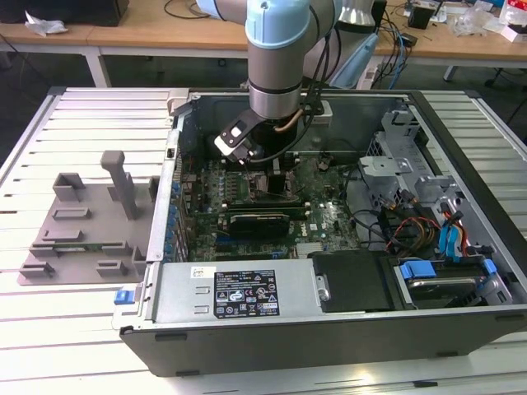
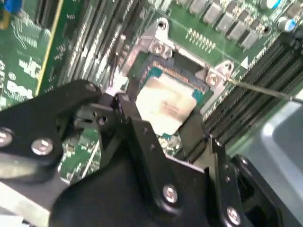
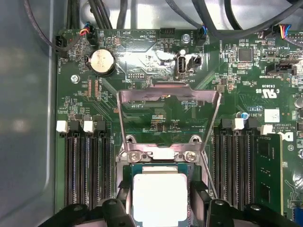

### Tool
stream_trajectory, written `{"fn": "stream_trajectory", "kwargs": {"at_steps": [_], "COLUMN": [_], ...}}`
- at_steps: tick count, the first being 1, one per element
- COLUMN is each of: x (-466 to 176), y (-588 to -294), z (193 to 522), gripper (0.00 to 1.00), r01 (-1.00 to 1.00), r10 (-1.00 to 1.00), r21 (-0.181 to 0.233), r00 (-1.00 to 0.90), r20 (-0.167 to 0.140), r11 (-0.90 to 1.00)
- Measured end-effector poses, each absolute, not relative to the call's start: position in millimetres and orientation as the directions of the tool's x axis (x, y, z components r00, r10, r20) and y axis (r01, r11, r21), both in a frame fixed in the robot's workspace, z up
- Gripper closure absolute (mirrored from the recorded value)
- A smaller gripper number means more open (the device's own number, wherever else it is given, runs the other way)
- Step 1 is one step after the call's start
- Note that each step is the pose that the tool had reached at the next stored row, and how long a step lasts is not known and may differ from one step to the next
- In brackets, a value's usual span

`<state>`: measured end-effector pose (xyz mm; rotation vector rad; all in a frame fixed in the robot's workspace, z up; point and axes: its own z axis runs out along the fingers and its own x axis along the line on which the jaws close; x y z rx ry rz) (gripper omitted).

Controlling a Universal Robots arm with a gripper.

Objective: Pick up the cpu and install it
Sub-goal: 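Place the cpu into insertion slot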

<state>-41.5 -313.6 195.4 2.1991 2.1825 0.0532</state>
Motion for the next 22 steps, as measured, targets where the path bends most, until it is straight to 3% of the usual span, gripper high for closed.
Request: {"fn": "stream_trajectory", "kwargs": {"at_steps": [7, 9, 22], "x": [-41.5, -41.5, -41.3], "y": [-313.5, -313.6, -313.5], "z": [199.5, 199.8, 203.4], "gripper": [0.4, 0.47, 0.47], "r01": [0.998, 0.998, 0.998], "r10": [1.0, 1.0, 0.999], "r21": [0.055, 0.054, 0.052], "r00": [0.008, 0.008, -0.03], "r20": [-0.006, -0.006, -0.011], "r11": [-0.007, -0.007, 0.031]}}
